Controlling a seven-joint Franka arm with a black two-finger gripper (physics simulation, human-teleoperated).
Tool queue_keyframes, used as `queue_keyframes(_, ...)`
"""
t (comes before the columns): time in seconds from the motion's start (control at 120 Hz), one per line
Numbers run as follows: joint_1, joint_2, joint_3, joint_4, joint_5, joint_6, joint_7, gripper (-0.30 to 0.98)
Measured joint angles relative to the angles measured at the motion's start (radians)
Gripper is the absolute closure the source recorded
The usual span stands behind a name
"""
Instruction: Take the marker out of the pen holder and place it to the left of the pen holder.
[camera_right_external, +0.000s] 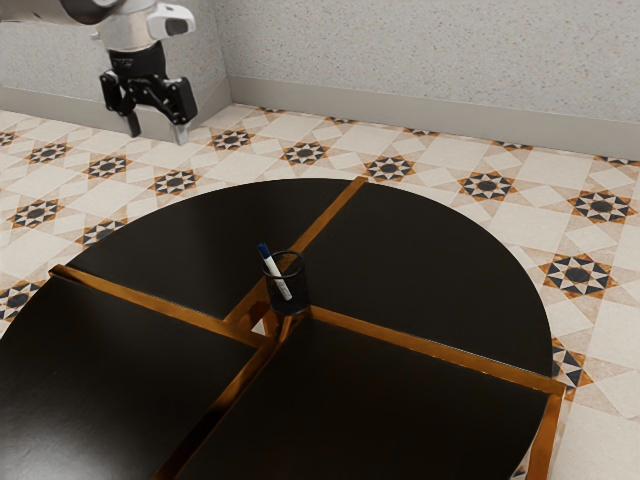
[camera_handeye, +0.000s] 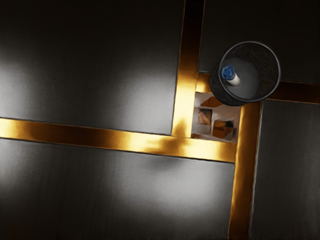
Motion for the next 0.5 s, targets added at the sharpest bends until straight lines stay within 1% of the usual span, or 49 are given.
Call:
queue_keyframes(0.267,-0.004,0.012,-0.002,-0.011,-0.006,-0.006,0.008,0.01)
queue_keyframes(0.4,-0.033,0.024,-0.003,-0.197,-0.029,0.096,0.008,0.01)
queue_keyframes(0.5,-0.023,0.046,0.004,-0.302,-0.084,0.184,0.009,0.01)
